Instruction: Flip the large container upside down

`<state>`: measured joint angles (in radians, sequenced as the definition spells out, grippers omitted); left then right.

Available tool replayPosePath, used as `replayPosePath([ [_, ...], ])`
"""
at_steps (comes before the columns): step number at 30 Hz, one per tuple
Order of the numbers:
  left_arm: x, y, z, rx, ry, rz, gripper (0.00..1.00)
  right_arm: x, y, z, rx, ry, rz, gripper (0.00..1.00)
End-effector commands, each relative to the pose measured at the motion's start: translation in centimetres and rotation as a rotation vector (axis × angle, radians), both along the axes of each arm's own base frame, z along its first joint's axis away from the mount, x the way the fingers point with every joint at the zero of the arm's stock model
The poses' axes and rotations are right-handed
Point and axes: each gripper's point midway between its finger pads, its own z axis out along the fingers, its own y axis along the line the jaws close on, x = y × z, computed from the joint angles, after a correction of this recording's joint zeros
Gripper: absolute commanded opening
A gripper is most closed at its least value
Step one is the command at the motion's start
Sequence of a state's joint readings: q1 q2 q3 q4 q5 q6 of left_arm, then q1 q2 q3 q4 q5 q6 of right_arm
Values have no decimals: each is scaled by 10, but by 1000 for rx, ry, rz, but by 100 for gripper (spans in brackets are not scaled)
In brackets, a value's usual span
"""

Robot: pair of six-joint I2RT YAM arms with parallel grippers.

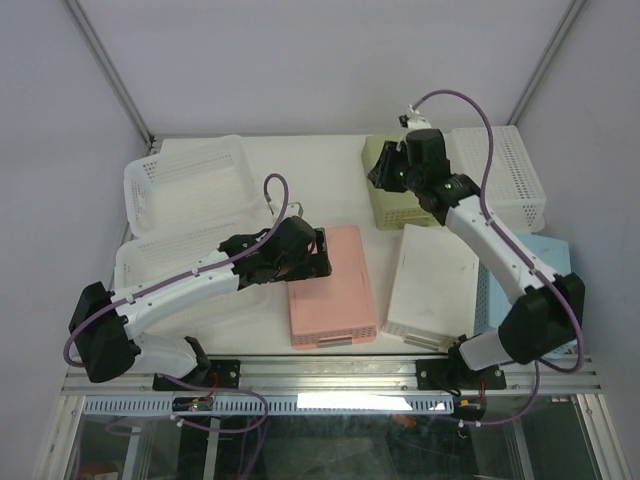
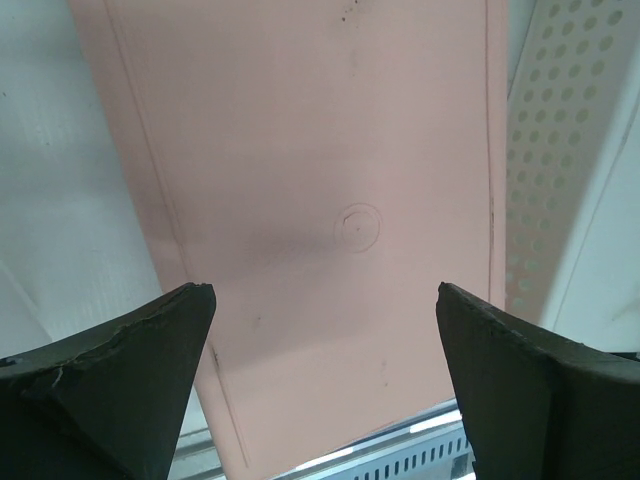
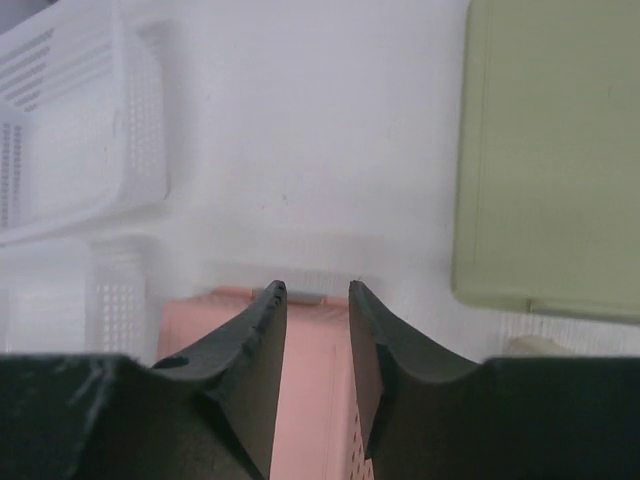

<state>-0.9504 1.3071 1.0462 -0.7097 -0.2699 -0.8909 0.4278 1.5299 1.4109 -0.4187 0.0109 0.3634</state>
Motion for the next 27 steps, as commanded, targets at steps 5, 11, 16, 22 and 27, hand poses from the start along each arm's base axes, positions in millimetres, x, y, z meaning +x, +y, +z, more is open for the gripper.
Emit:
replayPosePath([
  [5,10,-18,-13,-6,-8,4,99,-103,13,-47,32,119,196,53],
  [11,11,-20,-21,-9,-3,2,99,-144,5,-76,0,206,238,63],
  [16,16,-16,-28,-24,2,8,99,-169,12,-105,21,303,288,63],
  [22,29,-17,-28,-16,-14,-2,99,-180,27,-121,79,350,327,60],
  [27,44,-21,-40,13,-4,-16,99,-179,24,-147,44,405,289,52],
])
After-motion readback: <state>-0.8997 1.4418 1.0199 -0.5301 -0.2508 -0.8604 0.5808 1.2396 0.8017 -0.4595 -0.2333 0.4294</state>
